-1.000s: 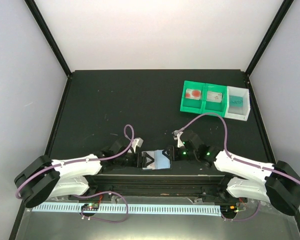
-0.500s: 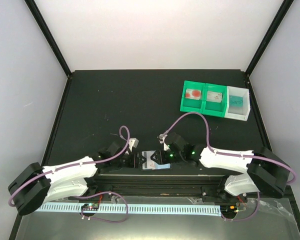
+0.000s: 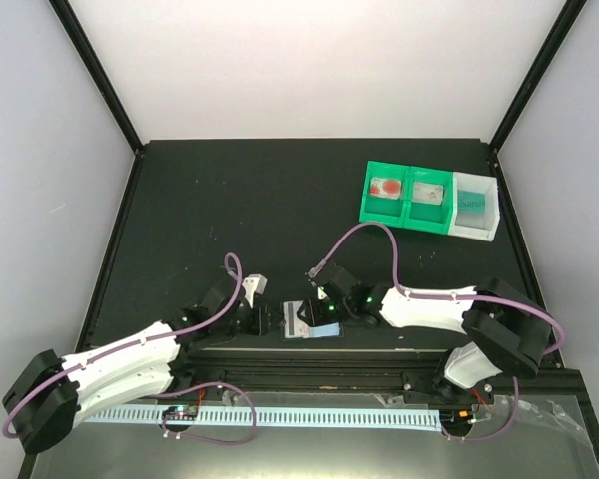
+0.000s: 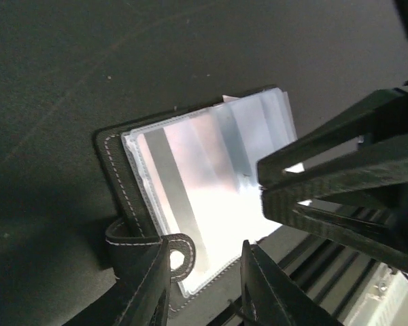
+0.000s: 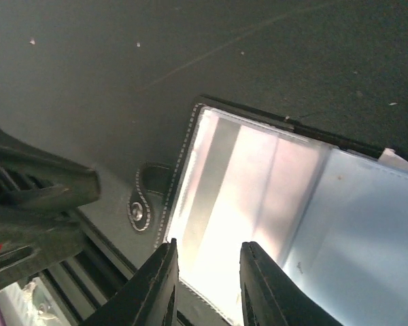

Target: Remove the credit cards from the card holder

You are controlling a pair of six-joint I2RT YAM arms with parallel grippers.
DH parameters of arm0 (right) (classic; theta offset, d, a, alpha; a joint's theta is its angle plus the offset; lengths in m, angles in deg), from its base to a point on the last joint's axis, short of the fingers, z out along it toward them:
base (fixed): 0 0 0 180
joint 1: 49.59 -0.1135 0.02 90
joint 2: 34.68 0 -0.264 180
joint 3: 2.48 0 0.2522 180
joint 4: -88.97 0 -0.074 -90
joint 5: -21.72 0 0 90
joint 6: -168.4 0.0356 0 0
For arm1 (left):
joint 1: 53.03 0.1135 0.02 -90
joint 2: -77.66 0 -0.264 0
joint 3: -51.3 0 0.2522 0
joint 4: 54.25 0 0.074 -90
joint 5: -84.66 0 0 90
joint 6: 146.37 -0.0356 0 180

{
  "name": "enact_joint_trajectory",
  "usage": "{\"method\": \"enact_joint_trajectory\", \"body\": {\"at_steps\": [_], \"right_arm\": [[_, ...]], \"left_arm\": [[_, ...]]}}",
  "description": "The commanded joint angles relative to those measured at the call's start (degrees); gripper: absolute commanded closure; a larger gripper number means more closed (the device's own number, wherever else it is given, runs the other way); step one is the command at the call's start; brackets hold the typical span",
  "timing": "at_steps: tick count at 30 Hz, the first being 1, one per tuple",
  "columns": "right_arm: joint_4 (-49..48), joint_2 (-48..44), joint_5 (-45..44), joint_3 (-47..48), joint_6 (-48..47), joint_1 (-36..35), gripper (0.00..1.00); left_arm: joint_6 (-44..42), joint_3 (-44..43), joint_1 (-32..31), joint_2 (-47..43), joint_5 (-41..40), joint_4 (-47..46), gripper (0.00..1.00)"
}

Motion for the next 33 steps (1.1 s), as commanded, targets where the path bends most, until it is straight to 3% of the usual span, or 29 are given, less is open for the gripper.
{"method": "enact_joint_trajectory", "body": {"at_steps": [1, 6, 15, 22, 33], "right_arm": [[0.16, 0.98, -2.94, 0.63, -1.00, -0.37, 0.74], [0.00, 2.06, -4.17, -0.54, -1.04, -0.35, 0.74], [-0.92, 2.91, -6.38, -2.73, -0.42, -0.37, 0.79], [-1.50, 2.94, -7.01, -4.32, -0.16, -0.34, 0.87], [-1.71, 4.53, -7.55, -4.55, -0.09, -0.36, 0.93]], "left_arm": [[2.92, 1.25, 0.49, -2.53, 5.02, -4.53, 0.68], [6.99, 4.21, 0.49, -0.49, 11.39, -16.94, 0.62], [8.08, 1.61, 0.49, 7.84, 15.05, -22.12, 0.57], [5.86, -0.01, 0.49, 12.86, 12.18, -18.94, 0.58], [0.41, -1.71, 0.49, 9.16, -0.14, -3.09, 0.59]]}}
